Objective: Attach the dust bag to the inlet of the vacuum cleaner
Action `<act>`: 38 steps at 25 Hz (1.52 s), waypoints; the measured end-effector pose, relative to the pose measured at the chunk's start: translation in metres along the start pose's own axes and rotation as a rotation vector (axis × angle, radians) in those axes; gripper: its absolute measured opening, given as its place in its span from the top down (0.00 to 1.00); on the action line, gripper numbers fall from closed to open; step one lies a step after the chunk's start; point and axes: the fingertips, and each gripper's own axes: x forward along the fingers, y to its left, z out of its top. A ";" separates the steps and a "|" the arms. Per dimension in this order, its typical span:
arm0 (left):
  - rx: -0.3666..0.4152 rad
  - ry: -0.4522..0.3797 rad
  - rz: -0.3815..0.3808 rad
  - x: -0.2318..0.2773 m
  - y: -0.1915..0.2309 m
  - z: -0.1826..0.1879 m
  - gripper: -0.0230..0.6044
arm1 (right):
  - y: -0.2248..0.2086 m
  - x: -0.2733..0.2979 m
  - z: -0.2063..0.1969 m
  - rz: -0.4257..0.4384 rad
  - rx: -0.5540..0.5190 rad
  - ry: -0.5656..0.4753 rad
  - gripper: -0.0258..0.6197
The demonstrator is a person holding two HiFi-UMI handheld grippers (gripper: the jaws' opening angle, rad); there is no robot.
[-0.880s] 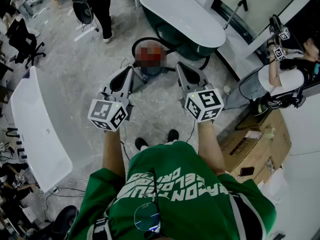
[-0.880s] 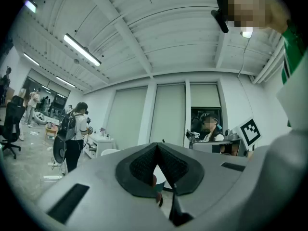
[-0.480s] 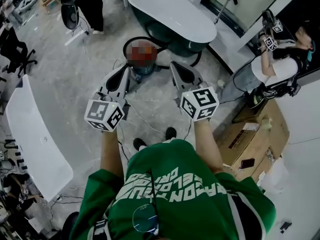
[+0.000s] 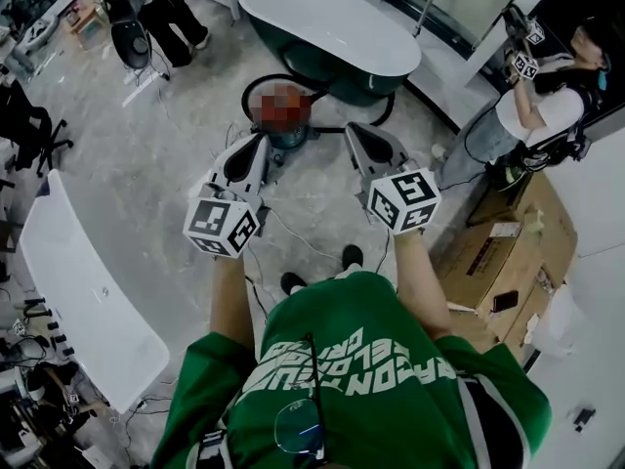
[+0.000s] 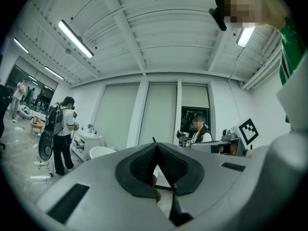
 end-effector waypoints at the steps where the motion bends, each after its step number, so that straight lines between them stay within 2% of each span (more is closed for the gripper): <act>1: 0.005 0.004 -0.005 -0.002 0.004 -0.001 0.96 | 0.002 0.003 -0.002 -0.006 0.002 0.002 0.95; 5: 0.010 0.015 -0.008 -0.020 0.029 -0.011 0.96 | 0.012 0.013 -0.012 -0.023 0.001 0.016 0.95; 11: 0.010 0.036 0.031 -0.045 0.079 -0.025 0.96 | 0.026 0.035 -0.025 -0.050 -0.010 0.044 0.95; 16: -0.004 0.040 0.077 -0.039 0.125 -0.036 0.96 | 0.026 0.078 -0.039 -0.011 -0.011 0.078 0.95; 27: 0.029 0.076 0.085 0.023 0.247 -0.054 0.96 | 0.006 0.249 -0.054 0.106 -0.019 0.076 0.95; 34: 0.033 0.109 0.130 0.066 0.316 -0.074 0.96 | -0.018 0.344 -0.067 0.172 -0.021 0.123 0.95; 38: 0.016 0.139 0.176 0.072 0.345 -0.093 0.96 | -0.017 0.384 -0.087 0.239 -0.022 0.159 0.95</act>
